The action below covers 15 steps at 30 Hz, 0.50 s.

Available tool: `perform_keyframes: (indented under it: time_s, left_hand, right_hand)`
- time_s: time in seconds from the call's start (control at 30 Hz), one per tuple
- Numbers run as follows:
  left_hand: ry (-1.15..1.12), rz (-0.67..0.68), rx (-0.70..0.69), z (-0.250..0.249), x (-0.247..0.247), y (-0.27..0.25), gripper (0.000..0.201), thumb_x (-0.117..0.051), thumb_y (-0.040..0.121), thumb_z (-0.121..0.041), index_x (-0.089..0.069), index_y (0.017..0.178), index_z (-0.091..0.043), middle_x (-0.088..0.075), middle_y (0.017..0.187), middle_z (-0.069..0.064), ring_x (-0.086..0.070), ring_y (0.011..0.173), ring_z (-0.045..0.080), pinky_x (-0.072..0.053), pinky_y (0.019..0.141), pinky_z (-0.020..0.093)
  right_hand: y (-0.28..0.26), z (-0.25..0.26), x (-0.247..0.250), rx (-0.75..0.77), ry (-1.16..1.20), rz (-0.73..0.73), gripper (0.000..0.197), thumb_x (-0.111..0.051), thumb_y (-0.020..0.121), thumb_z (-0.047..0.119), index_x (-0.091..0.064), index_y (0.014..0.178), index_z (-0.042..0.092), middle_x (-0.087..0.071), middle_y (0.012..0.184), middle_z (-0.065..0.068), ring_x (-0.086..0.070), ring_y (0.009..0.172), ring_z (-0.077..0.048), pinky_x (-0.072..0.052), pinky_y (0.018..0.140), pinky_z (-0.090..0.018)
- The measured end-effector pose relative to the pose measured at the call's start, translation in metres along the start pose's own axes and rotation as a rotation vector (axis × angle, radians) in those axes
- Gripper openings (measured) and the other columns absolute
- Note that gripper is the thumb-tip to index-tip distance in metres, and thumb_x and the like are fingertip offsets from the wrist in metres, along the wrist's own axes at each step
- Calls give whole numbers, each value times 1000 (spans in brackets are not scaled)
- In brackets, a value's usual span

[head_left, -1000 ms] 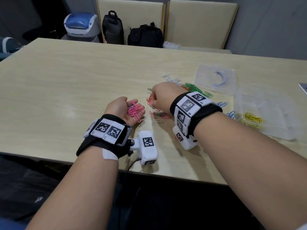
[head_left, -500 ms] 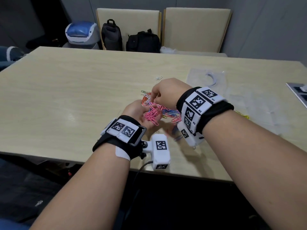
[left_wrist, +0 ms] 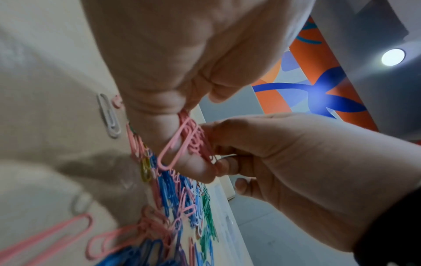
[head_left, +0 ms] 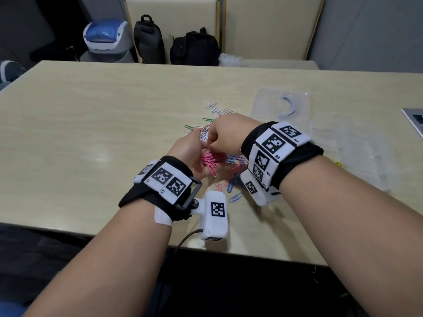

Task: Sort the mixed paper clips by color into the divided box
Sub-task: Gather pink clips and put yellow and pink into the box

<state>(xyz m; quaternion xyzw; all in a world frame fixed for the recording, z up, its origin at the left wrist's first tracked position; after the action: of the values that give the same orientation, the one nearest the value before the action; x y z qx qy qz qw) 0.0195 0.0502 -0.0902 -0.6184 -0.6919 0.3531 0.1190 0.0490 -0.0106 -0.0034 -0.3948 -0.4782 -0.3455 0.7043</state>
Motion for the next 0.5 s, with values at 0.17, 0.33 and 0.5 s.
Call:
perform_keyframes:
  time_s: [0.17,0.33,0.5]
  left_hand:
    - [58,-43,14,-11,-3,2,45,-32,102,-41,-51,83,-5,-58,58,12,-62,56,25,-57,57,39]
    - [90,-34,145,-11,-5,-6,51,-30,102,-46,-55,85,-5,-62,58,13,-64,51,23,-56,44,32]
    - [41,0,199,-18,-10,-15,39,-31,103,-41,-56,98,-11,-59,67,9,-62,54,19,-56,50,32]
  right_hand:
    - [10,-5,7,-6,36,47,20,-56,87,27,-70,94,14,-69,92,-6,-62,87,-24,-42,66,-26]
    - [10,-10,13,-47,170,108,17,-56,87,25,-68,85,13,-68,86,-6,-60,82,-24,-42,69,-28]
    - [5,-11,28,-101,340,98,23,-59,85,15,-73,96,28,-70,98,5,-62,90,-14,-42,74,-20]
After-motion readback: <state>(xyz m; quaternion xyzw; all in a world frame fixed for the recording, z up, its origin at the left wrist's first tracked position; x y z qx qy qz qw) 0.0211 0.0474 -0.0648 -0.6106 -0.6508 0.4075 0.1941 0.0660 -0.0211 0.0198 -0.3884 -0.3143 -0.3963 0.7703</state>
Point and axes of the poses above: each hand's wrist, its own y-axis towards the middle knuckle, its own x-axis out of the back of the hand, z = x × y, the point moved 10 cm from there along y, towards the middle knuckle
